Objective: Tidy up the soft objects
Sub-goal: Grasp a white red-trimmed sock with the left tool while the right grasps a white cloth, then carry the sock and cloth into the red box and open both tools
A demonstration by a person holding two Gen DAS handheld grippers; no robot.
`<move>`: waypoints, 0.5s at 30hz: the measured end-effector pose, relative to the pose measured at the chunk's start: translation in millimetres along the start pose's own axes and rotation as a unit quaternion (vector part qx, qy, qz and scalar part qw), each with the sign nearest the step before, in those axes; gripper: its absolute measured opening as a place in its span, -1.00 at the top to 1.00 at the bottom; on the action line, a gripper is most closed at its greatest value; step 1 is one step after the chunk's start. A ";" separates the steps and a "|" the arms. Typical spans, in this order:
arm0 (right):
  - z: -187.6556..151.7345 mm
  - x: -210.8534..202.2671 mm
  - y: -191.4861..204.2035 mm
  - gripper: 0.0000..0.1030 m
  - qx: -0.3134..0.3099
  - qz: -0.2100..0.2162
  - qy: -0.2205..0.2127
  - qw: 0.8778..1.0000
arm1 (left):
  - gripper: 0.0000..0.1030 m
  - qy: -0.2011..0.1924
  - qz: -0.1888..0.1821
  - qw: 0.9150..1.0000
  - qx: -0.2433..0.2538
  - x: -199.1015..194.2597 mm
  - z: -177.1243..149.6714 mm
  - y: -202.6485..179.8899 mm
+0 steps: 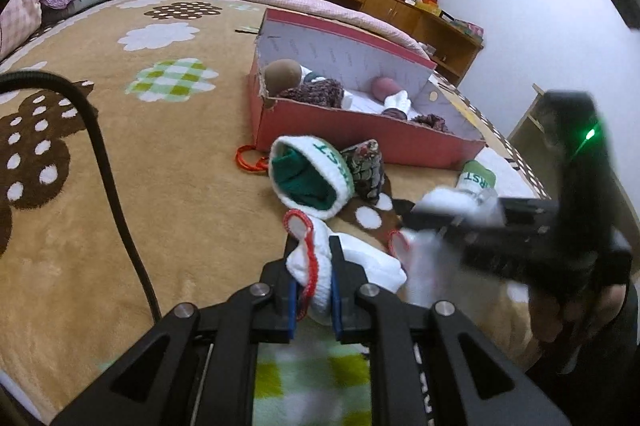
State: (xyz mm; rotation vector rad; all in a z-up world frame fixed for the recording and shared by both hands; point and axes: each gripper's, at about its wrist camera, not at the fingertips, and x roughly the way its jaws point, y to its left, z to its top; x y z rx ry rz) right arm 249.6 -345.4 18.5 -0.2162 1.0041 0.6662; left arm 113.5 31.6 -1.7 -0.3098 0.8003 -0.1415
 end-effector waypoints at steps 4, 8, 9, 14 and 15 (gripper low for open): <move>8.6 -46.3 -18.3 0.60 0.031 -0.016 -0.134 0.990 | 0.76 -0.015 -0.005 1.000 -0.014 -4.3 5.9 4.8; 13.2 -91.8 -28.1 0.57 0.053 -0.017 -0.239 0.970 | 0.76 -0.051 -0.013 0.998 -0.016 -16.7 14.5 5.8; 14.1 -97.2 -26.1 0.55 0.048 -0.021 -0.248 0.967 | 0.76 -0.058 -0.015 0.998 -0.017 -19.6 15.8 5.8; 9.2 -109.3 -19.1 0.52 0.042 -0.023 -0.266 0.963 | 0.76 -0.079 -0.022 0.997 -0.014 -28.2 21.6 4.4; 10.0 -109.5 -17.6 0.51 0.041 -0.021 -0.264 0.963 | 0.76 -0.080 -0.022 0.996 -0.012 -28.8 21.4 3.4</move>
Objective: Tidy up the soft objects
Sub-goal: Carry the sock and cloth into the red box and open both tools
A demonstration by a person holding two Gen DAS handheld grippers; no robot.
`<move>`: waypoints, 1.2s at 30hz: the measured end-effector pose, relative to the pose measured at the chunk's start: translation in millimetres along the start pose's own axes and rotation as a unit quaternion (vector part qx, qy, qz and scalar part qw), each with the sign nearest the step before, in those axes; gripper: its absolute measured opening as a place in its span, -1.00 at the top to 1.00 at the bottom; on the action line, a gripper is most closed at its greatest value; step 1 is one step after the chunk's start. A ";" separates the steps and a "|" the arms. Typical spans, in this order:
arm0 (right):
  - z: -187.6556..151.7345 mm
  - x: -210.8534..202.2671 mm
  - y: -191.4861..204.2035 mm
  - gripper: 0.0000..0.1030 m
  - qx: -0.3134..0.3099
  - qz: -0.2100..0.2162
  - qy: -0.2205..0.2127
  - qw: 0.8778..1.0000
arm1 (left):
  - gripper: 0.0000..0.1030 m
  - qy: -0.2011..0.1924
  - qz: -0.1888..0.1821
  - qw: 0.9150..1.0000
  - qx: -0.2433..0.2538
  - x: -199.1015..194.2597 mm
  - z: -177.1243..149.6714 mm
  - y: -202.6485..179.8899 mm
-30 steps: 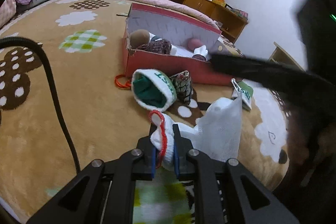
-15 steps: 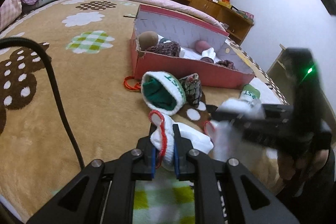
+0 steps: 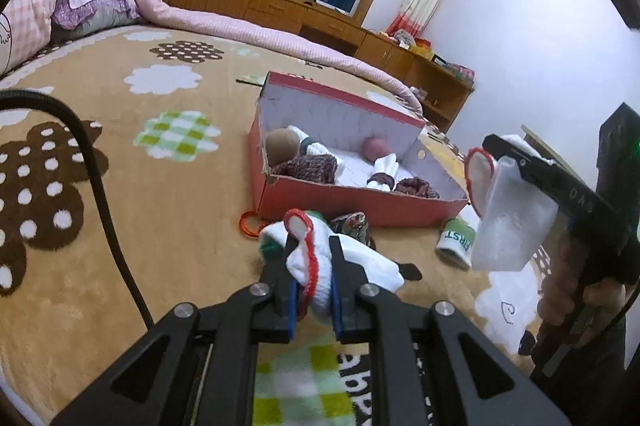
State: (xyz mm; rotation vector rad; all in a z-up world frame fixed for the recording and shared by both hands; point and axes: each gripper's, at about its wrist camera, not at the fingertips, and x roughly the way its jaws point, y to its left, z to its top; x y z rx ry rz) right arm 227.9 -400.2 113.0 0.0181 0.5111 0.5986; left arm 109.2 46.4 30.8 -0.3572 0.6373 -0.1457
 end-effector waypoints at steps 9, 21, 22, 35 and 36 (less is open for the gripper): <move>0.0 10.2 -3.5 0.37 0.010 0.006 0.028 1.000 | 0.75 -0.015 -0.005 1.000 0.017 -5.7 7.2 -8.8; -4.5 7.8 -18.8 0.22 0.034 0.024 0.041 0.998 | 0.76 -0.024 -0.020 0.999 0.003 -7.0 22.6 -3.4; -5.0 7.1 -20.2 0.51 0.038 0.029 0.038 0.998 | 0.76 -0.021 -0.021 1.000 0.000 -5.5 23.4 -2.9; 41.7 -14.8 -21.0 0.58 0.010 0.007 -0.040 0.999 | 0.75 -0.078 -0.016 0.996 0.042 -7.4 101.9 -10.9; 45.5 -11.7 -22.9 0.58 0.009 0.006 -0.042 0.999 | 0.75 -0.081 -0.017 0.996 0.042 -5.6 108.9 -10.5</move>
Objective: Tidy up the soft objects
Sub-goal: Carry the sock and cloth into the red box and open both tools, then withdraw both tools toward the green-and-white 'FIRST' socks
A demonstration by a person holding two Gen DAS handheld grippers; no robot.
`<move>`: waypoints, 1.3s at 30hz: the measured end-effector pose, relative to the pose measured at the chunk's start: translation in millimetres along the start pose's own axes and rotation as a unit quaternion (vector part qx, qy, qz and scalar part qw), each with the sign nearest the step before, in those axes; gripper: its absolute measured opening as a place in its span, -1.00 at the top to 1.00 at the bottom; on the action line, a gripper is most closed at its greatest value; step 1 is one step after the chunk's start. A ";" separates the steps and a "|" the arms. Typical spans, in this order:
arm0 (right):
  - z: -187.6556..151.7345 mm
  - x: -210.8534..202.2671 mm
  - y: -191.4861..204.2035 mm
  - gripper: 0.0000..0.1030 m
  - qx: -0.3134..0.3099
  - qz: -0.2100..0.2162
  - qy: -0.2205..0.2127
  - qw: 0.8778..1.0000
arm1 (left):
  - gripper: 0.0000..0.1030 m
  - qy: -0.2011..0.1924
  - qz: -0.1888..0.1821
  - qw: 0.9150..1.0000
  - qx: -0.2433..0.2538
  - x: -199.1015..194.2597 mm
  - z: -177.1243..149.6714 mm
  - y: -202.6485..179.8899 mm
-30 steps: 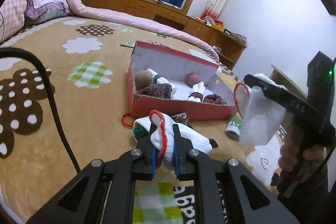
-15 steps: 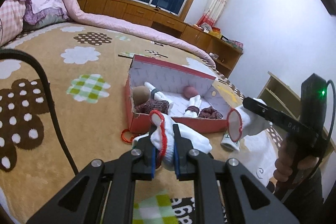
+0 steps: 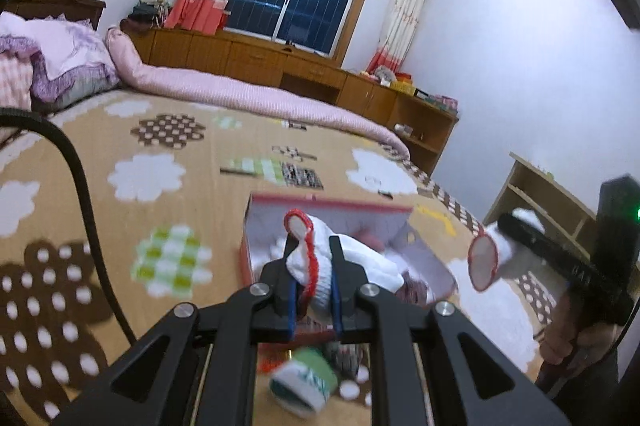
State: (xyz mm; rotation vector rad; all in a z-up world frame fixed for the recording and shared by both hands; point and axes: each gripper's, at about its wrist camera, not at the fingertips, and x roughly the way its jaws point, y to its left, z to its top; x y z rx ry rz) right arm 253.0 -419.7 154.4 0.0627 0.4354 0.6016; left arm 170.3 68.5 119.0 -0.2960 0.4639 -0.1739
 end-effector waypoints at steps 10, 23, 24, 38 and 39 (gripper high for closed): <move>8.6 61.7 -32.1 0.58 -0.008 -0.019 0.035 0.999 | 0.75 0.037 -0.003 0.999 0.033 66.5 21.9 -9.4; -49.1 140.4 -61.0 0.07 0.004 -0.088 0.152 0.984 | 0.39 0.093 0.024 0.994 0.051 137.6 -32.5 6.5; -48.3 138.5 -62.8 -0.11 0.008 -0.091 0.149 0.985 | 0.13 0.080 0.024 0.995 0.047 132.1 -28.4 6.6; -57.9 54.1 -39.3 -0.37 0.034 -0.102 0.073 0.992 | 0.08 0.046 0.032 0.998 0.025 45.4 -48.8 -10.9; -65.1 43.8 -34.3 -0.37 0.035 -0.100 0.068 0.992 | 0.08 0.047 0.030 0.998 0.023 37.9 -55.0 -12.8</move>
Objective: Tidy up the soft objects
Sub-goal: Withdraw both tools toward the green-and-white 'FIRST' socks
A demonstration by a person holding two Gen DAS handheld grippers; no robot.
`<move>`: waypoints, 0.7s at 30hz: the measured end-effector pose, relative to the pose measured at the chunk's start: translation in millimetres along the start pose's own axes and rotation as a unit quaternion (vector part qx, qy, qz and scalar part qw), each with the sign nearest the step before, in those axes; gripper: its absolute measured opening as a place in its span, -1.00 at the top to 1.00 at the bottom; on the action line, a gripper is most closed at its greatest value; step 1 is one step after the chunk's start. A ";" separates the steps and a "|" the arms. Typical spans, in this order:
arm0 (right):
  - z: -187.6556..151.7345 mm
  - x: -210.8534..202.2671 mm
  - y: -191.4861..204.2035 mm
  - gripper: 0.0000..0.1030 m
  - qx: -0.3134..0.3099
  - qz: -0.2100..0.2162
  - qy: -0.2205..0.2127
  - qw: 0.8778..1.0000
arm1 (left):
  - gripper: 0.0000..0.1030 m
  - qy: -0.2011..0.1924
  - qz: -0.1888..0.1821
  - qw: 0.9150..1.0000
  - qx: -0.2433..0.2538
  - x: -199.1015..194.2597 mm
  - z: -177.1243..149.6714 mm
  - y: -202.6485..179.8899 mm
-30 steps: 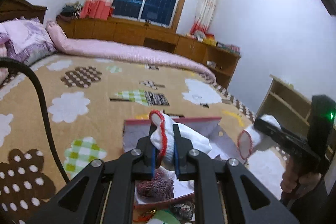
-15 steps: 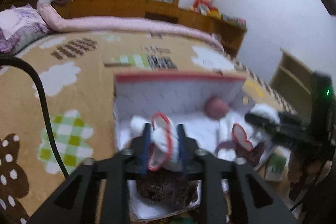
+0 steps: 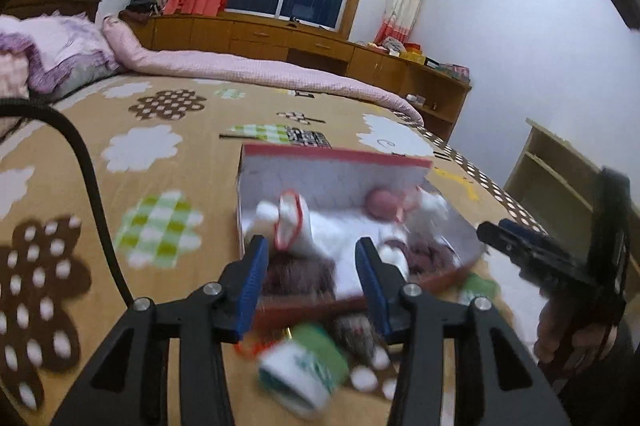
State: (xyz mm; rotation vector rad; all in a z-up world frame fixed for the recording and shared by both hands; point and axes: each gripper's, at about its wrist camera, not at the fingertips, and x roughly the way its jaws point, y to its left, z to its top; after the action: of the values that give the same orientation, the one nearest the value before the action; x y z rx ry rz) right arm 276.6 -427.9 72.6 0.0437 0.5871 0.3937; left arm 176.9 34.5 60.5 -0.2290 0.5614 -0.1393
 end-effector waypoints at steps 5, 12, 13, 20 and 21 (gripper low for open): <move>-50.3 -47.0 15.2 -0.38 -0.006 0.009 -0.014 1.000 | 0.08 0.016 -0.023 1.000 0.008 -35.4 -41.5 -13.2; -72.6 -74.2 28.7 -0.38 -0.012 0.031 -0.039 0.999 | 0.08 0.009 -0.019 1.000 0.018 -67.5 -71.6 -23.6; -73.6 -76.1 28.0 -0.38 -0.007 0.036 -0.041 0.998 | 0.08 0.011 -0.019 1.000 0.013 -68.8 -73.6 -21.5; -83.2 -74.2 35.1 -0.38 -0.018 0.055 -0.016 0.998 | 0.08 0.041 -0.003 0.999 -0.003 -52.3 -78.8 -8.5; -84.3 -72.0 35.4 -0.38 -0.019 0.054 -0.011 0.998 | 0.08 0.046 -0.001 0.999 -0.003 -49.5 -80.0 -7.6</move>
State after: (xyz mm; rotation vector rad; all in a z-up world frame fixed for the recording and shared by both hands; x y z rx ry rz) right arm 163.3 -428.0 45.9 0.0429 0.5570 0.5081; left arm 91.6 22.6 22.0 -0.2301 0.6527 -0.1500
